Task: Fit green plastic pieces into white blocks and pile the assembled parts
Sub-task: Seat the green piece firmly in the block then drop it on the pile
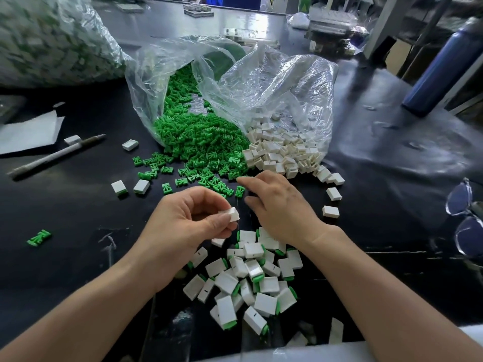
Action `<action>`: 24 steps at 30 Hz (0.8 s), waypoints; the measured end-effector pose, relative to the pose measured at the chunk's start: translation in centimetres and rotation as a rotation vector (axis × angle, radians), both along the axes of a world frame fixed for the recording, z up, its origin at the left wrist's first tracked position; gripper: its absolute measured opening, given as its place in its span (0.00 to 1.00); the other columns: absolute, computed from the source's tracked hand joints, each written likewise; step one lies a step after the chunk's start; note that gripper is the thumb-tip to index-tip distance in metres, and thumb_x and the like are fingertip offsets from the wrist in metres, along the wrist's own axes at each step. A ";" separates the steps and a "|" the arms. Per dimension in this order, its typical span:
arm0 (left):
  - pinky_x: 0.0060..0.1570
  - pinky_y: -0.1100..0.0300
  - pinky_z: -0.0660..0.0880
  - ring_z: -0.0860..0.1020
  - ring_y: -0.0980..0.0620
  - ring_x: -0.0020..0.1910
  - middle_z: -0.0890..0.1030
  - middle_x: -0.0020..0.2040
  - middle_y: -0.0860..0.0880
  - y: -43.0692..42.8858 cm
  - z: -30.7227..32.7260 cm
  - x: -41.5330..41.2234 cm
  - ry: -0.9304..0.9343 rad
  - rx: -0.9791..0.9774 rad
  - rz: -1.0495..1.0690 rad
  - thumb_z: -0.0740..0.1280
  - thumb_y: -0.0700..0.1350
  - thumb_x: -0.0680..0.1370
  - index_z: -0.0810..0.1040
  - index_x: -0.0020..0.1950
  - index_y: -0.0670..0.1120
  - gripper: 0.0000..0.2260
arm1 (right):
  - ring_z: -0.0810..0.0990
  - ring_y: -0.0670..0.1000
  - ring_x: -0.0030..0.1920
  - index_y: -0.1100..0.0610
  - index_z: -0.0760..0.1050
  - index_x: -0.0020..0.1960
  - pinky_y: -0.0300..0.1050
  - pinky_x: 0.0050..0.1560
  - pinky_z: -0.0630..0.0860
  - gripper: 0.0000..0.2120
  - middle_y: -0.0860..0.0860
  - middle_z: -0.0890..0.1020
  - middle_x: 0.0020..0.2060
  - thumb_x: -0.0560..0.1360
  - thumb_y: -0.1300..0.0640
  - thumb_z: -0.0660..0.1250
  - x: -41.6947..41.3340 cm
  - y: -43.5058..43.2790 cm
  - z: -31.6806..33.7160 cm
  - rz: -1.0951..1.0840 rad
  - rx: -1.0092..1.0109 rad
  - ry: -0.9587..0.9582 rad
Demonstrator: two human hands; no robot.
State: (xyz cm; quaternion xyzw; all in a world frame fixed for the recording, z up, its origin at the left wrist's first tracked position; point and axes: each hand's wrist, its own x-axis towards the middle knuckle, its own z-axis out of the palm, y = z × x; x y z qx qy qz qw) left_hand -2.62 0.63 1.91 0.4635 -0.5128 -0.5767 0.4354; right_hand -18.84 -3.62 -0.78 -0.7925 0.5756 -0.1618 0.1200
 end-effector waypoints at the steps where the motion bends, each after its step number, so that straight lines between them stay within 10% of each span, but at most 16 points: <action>1: 0.34 0.64 0.79 0.82 0.51 0.33 0.82 0.33 0.45 0.0 0.0 0.0 0.004 0.003 0.002 0.67 0.30 0.70 0.77 0.41 0.37 0.03 | 0.65 0.52 0.62 0.50 0.64 0.71 0.44 0.61 0.61 0.20 0.52 0.70 0.59 0.79 0.54 0.56 0.1 -0.1 -0.1 0.007 0.004 0.053; 12: 0.32 0.66 0.77 0.82 0.51 0.33 0.83 0.34 0.44 -0.1 -0.2 0.2 0.018 0.021 0.015 0.67 0.30 0.70 0.82 0.39 0.43 0.09 | 0.70 0.49 0.43 0.53 0.68 0.42 0.40 0.42 0.63 0.08 0.46 0.71 0.39 0.73 0.57 0.68 -0.3 0.4 0.4 -0.021 0.037 -0.146; 20: 0.34 0.65 0.78 0.82 0.52 0.34 0.83 0.35 0.44 -0.2 -0.2 0.2 0.006 0.023 0.013 0.70 0.32 0.67 0.81 0.38 0.42 0.05 | 0.74 0.38 0.36 0.55 0.79 0.49 0.26 0.41 0.70 0.07 0.41 0.76 0.36 0.72 0.62 0.69 -0.6 1.3 1.2 -0.042 0.109 -0.479; 24: 0.33 0.65 0.78 0.82 0.51 0.33 0.83 0.34 0.45 -0.3 -0.3 0.2 -0.004 0.025 0.021 0.70 0.34 0.67 0.79 0.40 0.39 0.04 | 0.75 0.42 0.36 0.49 0.76 0.42 0.35 0.41 0.74 0.08 0.44 0.78 0.35 0.72 0.62 0.69 -0.3 1.9 1.5 0.011 0.110 -0.542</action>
